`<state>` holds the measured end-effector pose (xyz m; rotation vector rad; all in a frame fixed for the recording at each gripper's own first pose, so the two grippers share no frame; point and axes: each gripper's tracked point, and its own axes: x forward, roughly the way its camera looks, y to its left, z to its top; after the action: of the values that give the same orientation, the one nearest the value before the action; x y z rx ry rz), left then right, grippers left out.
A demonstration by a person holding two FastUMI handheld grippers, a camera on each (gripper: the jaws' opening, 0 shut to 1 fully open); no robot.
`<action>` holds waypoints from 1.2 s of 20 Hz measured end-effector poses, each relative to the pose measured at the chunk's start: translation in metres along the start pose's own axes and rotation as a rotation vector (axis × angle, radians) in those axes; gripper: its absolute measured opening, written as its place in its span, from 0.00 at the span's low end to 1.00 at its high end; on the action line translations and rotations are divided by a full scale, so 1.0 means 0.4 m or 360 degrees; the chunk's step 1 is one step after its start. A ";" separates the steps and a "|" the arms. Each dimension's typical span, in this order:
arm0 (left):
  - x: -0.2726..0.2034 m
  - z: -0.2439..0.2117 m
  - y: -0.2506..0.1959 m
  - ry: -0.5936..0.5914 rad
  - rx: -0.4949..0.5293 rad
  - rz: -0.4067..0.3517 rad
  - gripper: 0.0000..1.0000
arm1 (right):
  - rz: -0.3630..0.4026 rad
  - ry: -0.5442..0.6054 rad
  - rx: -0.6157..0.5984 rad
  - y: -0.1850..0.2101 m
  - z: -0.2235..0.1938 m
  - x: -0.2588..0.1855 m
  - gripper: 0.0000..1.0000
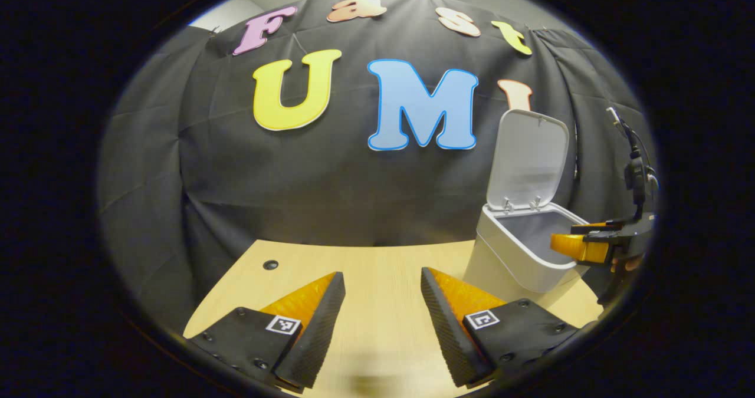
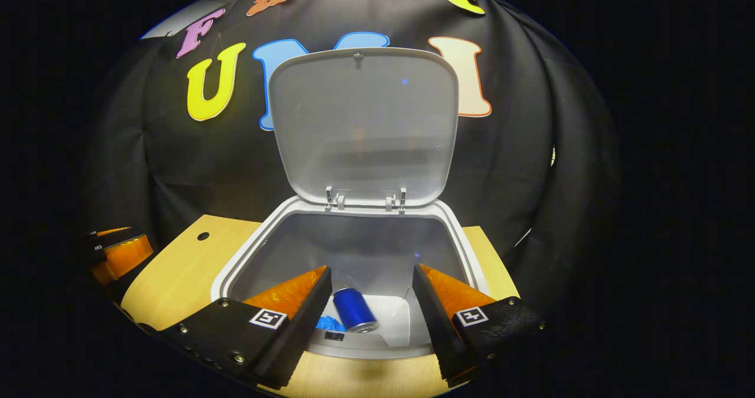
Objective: Press the lid of the desktop garbage bin to open it, pick up the crumpled paper on the desktop and throw it into the bin, then pick up the pop can on the desktop and drop it into the bin, and finally close the garbage bin lid.
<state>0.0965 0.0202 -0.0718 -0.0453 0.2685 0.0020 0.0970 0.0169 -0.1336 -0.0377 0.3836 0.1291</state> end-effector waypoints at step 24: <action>0.000 -0.017 0.019 0.0023 -0.0035 0.0007 0.86 | 0.0018 -0.0666 0.0114 0.026 0.448 -0.184 0.88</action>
<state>0.0947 0.0275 -0.0785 -0.0668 0.2832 0.0087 0.0944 0.0296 0.0598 0.0620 -0.0295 0.1303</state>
